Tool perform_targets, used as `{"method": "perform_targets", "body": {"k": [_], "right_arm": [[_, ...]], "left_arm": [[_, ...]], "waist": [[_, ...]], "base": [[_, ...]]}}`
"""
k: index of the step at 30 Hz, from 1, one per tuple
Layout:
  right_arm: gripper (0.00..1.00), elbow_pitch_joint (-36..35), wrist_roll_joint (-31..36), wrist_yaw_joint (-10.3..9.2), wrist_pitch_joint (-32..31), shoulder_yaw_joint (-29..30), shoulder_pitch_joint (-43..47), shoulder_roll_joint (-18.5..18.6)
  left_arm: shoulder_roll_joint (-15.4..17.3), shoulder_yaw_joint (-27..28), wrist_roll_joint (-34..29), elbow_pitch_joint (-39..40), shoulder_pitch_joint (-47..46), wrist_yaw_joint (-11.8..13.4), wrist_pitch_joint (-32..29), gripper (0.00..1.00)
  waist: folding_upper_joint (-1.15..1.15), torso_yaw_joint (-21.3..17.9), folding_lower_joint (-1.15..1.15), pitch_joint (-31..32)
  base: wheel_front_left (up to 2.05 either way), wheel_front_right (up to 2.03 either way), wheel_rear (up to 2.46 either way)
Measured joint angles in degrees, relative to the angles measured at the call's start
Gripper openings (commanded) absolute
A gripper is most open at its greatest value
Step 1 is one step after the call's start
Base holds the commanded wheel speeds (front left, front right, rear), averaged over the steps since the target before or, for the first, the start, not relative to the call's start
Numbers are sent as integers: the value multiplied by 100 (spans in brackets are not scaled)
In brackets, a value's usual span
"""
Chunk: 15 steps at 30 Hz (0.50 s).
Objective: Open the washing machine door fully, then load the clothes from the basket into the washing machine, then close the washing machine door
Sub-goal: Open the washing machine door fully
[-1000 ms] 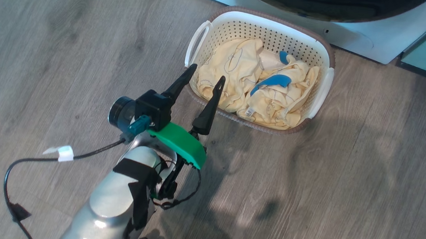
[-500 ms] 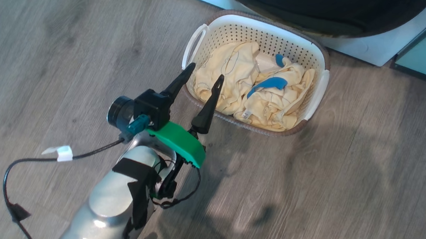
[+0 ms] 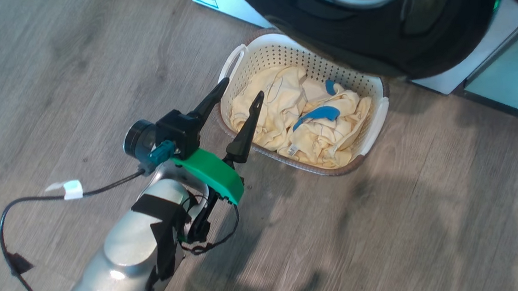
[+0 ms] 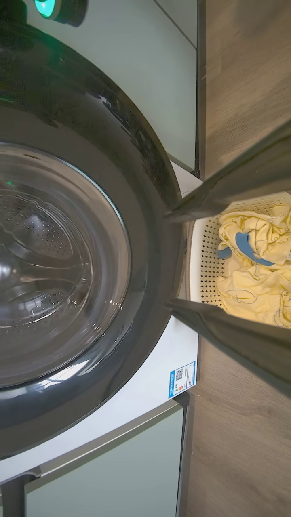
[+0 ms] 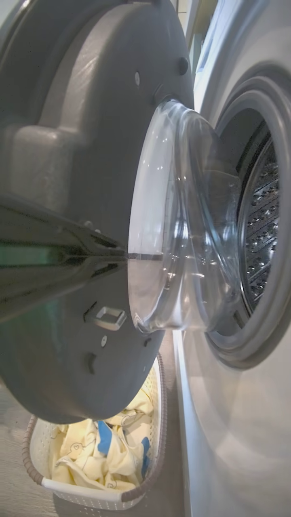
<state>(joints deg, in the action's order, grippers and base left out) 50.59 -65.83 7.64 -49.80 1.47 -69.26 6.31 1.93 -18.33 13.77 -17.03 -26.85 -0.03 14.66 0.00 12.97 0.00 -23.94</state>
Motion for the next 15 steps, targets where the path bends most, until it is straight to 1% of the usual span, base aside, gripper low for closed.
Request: {"method": "perform_targets", "body": {"k": [8, 15], "right_arm": [[0, -516, -339, 0, -225, -157, 590, -152], [0, -877, -690, 0, -341, -364, 1079, -165]], "left_arm": [[1, 145, -67, -48, 212, -38, -1, 100], [1, 167, -68, -49, 239, -80, 0, 100]], "waist": [[0, -26, 0, 208], [0, 2, 0, 391]], "base": [[0, 0, 0], [0, 0, 0]]}}
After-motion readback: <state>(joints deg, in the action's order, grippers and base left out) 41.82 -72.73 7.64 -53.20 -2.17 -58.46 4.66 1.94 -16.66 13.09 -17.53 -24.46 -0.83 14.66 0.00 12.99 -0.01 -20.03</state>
